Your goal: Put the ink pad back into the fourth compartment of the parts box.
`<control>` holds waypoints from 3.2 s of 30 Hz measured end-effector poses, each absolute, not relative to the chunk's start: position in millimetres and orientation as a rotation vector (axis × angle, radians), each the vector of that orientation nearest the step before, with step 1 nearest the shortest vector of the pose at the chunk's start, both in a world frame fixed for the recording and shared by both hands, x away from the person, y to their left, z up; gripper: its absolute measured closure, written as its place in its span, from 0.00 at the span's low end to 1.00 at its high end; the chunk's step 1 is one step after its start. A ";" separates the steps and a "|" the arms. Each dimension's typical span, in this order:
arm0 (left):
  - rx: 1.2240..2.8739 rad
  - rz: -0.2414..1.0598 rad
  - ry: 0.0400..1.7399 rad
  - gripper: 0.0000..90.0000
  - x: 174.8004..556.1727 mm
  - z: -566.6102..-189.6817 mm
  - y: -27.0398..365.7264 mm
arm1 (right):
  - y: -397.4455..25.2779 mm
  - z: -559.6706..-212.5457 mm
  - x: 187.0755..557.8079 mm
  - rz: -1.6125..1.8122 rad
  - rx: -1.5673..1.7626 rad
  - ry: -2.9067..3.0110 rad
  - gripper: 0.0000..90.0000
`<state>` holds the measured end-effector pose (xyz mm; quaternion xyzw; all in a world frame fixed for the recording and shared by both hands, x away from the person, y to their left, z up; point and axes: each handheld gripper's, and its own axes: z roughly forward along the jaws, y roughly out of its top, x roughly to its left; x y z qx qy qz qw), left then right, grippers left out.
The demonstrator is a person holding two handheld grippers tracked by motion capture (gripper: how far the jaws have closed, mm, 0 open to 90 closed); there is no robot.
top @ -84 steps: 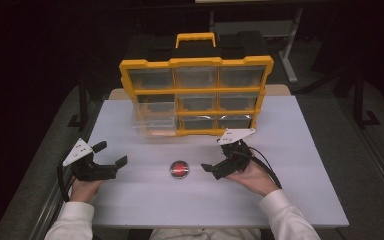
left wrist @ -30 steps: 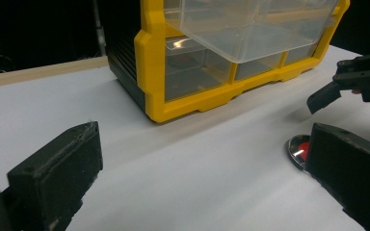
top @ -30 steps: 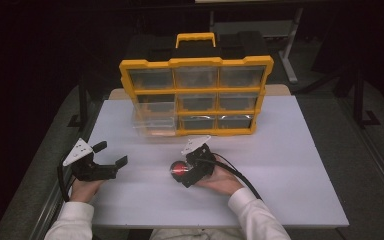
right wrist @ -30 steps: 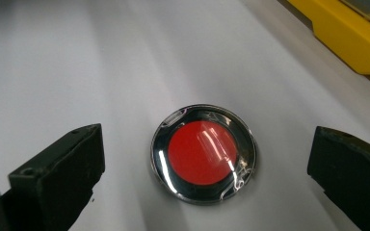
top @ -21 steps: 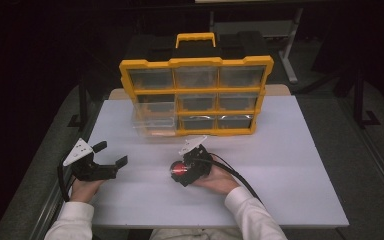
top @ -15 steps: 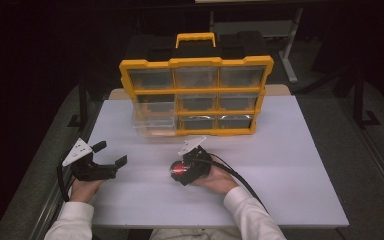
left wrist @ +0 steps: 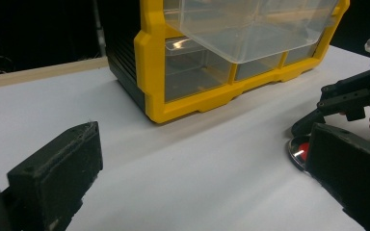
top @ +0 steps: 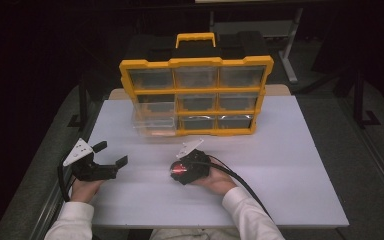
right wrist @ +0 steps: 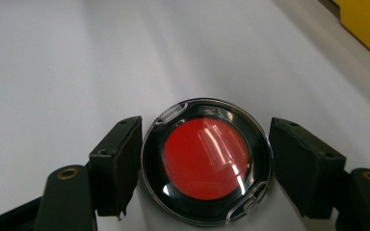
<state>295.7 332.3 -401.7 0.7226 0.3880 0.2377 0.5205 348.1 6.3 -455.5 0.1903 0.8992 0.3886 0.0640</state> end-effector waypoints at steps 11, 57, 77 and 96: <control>1.735 0.569 0.929 0.00 295.8 -401.8 332.1 | 5.6 -454.0 347.2 1.155 0.570 2.712 0.32; 1.743 0.571 0.928 0.00 296.9 -402.6 331.1 | -20.0 -374.9 337.3 1.188 0.584 2.728 0.32; 1.743 0.572 0.926 0.00 297.0 -402.5 331.2 | -20.5 -338.2 334.6 1.198 0.534 2.707 0.32; 1.742 0.572 0.928 0.00 297.3 -402.6 330.7 | -24.9 -296.5 342.7 1.258 0.531 2.670 0.32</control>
